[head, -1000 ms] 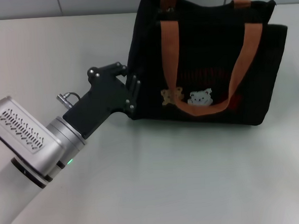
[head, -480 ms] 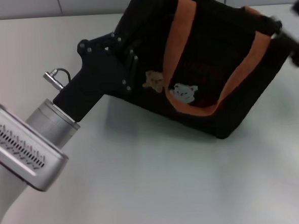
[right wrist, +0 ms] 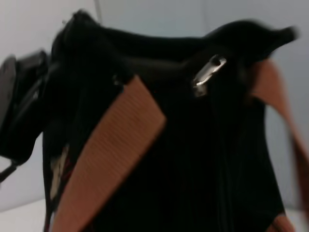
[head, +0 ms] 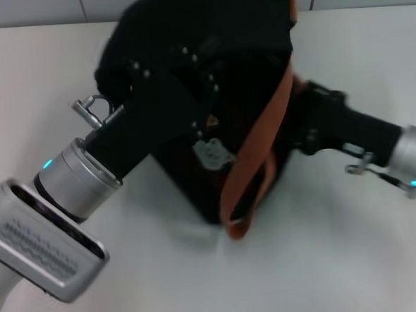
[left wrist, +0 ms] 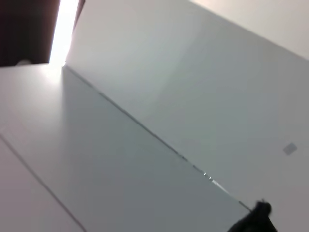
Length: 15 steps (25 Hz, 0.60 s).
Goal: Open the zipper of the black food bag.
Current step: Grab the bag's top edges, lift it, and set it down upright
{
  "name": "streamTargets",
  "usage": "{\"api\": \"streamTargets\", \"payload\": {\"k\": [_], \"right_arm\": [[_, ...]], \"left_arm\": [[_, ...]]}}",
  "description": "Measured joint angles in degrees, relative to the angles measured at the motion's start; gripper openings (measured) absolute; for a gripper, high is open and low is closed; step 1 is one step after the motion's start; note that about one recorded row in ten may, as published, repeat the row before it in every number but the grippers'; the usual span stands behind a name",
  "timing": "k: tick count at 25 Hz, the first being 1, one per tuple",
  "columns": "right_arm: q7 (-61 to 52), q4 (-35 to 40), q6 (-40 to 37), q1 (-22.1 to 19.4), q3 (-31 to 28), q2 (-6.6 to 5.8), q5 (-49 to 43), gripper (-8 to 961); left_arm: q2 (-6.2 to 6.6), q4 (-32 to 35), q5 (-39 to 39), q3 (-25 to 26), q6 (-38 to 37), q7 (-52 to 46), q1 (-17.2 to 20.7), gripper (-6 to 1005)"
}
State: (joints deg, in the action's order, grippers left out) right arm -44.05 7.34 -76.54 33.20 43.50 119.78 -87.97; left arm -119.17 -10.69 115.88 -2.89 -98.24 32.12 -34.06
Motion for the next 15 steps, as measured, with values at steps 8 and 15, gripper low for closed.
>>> {"api": "streamTargets", "payload": {"k": [8,15], "right_arm": [[2.2,-5.0,3.3,5.4,2.8,0.13,0.1,837],[9.5,-3.2,-10.4,-8.0,-4.8,-0.06,5.0,837]], "left_arm": [[-0.04,-0.3,1.6,-0.2,-1.5,2.2,0.9,85],[-0.05,-0.4,1.6,0.1,-1.9,2.2,1.4,85]]}}
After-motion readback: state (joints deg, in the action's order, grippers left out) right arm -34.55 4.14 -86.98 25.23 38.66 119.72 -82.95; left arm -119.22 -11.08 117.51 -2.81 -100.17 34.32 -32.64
